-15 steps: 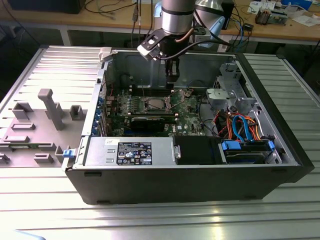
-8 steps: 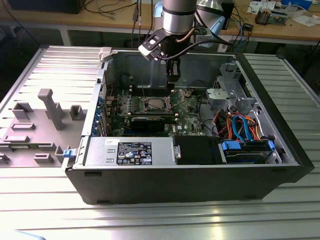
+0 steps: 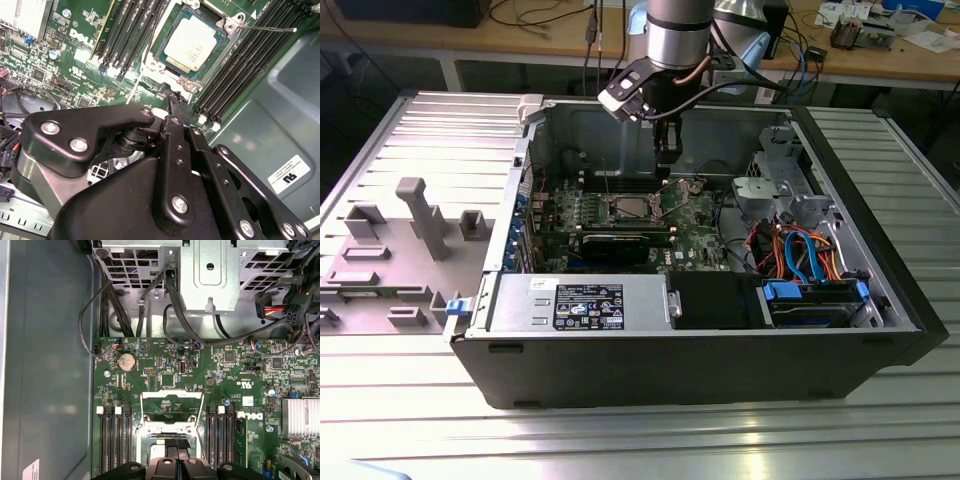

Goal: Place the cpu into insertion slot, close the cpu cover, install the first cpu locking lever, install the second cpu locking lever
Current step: 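Close the cpu cover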

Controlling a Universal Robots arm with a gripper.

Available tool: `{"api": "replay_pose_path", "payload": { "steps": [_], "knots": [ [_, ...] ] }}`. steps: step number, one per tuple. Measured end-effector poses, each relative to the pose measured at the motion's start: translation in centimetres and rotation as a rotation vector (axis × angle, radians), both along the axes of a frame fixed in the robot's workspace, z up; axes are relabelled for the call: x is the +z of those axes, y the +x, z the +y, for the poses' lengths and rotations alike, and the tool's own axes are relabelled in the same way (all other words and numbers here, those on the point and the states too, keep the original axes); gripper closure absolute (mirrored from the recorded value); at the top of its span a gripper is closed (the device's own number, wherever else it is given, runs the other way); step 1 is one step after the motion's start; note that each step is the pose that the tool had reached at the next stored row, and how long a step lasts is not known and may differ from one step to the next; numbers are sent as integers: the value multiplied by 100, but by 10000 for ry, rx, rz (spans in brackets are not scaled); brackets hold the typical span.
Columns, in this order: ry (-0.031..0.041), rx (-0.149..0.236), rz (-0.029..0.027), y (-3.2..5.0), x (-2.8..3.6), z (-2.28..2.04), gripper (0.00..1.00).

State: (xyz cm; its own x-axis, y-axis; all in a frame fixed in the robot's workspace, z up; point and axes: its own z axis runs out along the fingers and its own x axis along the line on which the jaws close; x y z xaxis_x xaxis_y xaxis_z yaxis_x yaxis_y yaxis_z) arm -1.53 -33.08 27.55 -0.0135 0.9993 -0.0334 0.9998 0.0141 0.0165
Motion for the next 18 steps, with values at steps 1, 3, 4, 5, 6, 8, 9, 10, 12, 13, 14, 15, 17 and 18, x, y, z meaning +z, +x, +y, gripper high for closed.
{"api": "replay_pose_path", "payload": {
  "steps": [1, 3, 4, 5, 6, 8, 9, 10, 12, 13, 14, 15, 17, 18],
  "knots": [
    [0, 0, 0, 3, 0, 0, 89],
    [0, 0, 1, 7, 0, 0, 89],
    [0, 0, 1, 10, 0, 0, 89],
    [0, 0, 0, 12, 0, 0, 89],
    [0, 0, 1, 14, 0, 0, 89],
    [1, -1, 1, 18, 0, 0, 89],
    [0, -1, 1, 20, 0, 0, 89],
    [1, -1, 0, 21, 0, 0, 89],
    [0, 0, 1, 25, 0, 0, 89],
    [0, 0, 1, 28, 0, 0, 89],
    [0, -1, 0, 29, 0, 0, 89],
    [0, 0, 0, 31, 0, 0, 89],
    [1, 0, 0, 35, 0, 0, 89],
    [0, 0, 1, 38, 0, 0, 89]
  ]
}}
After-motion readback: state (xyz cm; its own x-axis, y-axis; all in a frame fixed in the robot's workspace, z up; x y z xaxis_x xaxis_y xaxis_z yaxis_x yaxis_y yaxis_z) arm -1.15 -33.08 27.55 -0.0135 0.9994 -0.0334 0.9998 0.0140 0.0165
